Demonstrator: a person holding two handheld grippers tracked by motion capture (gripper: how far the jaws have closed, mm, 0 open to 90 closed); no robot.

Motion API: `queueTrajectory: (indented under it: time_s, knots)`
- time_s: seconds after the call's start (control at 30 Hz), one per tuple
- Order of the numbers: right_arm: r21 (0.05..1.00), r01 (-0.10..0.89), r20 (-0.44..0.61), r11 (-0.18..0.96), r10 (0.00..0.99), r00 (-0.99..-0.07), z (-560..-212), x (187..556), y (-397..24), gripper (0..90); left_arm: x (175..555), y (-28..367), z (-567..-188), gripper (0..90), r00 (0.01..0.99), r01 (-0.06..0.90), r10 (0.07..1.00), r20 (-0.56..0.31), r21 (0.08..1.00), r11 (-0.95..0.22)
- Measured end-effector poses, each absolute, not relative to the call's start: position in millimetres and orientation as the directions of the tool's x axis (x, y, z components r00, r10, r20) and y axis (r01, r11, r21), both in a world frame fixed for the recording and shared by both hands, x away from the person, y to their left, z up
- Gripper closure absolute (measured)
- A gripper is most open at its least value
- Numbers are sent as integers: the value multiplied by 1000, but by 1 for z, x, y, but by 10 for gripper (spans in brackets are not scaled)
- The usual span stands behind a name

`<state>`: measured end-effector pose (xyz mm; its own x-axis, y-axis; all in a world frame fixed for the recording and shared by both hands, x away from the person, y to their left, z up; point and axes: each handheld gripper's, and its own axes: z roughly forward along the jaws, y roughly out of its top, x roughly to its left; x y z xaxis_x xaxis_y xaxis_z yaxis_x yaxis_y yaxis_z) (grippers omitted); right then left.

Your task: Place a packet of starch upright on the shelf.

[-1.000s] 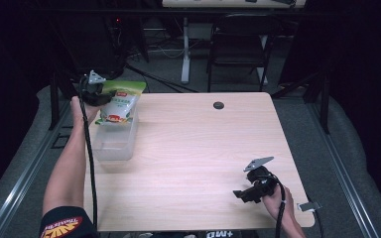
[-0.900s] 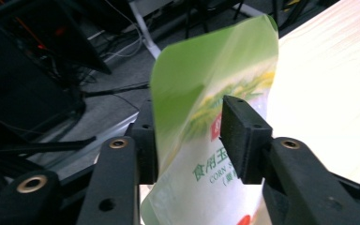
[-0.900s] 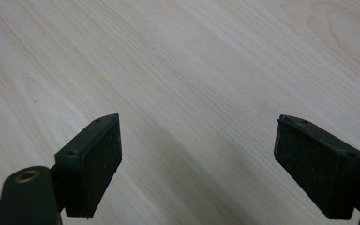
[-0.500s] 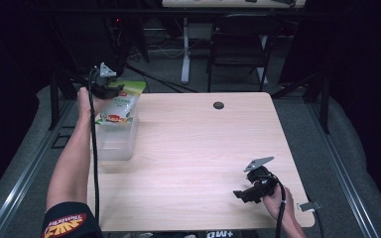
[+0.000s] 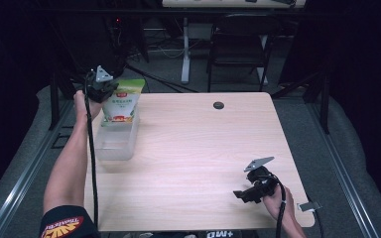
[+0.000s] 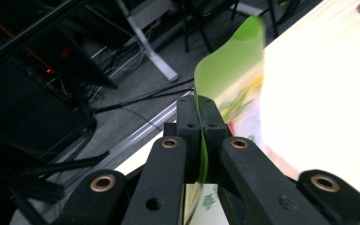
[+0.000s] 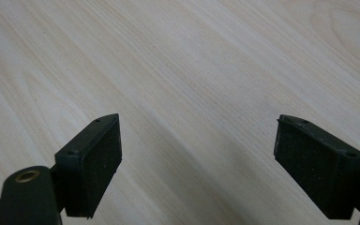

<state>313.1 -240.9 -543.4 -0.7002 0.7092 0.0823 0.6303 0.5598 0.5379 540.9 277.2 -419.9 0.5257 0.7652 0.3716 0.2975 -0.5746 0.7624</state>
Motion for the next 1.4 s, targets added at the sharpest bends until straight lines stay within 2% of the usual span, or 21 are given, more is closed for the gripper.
queueTrajectory:
  time_s: [0.23, 0.53, 0.67, 0.73, 1.03, 1.17, 1.4]
  knots:
    - [538, 625, 75, 566, 706, -704, -544, 313, -240, 147, 539, 289, -428, 900, 525, 312, 792, 312, 795, -520]
    - [543, 625, 82, 561, 705, -704, -543, 312, -238, 148, 534, 290, -428, 887, 497, 364, 803, 329, 761, -537]
    - [538, 622, 74, 569, 704, -707, -542, 311, -240, 148, 533, 293, -428, 837, 492, 386, 811, 316, 756, -529]
    - [541, 624, 77, 564, 705, -705, -543, 311, -241, 148, 532, 296, -426, 783, 485, 396, 824, 294, 766, -507]
    - [542, 622, 73, 565, 705, -705, -542, 310, -239, 148, 517, 297, -410, 367, 433, 409, 857, 279, 787, -463]
    - [541, 622, 69, 567, 707, -704, -541, 310, -239, 148, 506, 299, -400, 270, 403, 418, 877, 262, 799, -432]
    - [537, 621, 68, 571, 704, -707, -541, 310, -238, 148, 483, 298, -390, 175, 418, 434, 881, 223, 803, -409]
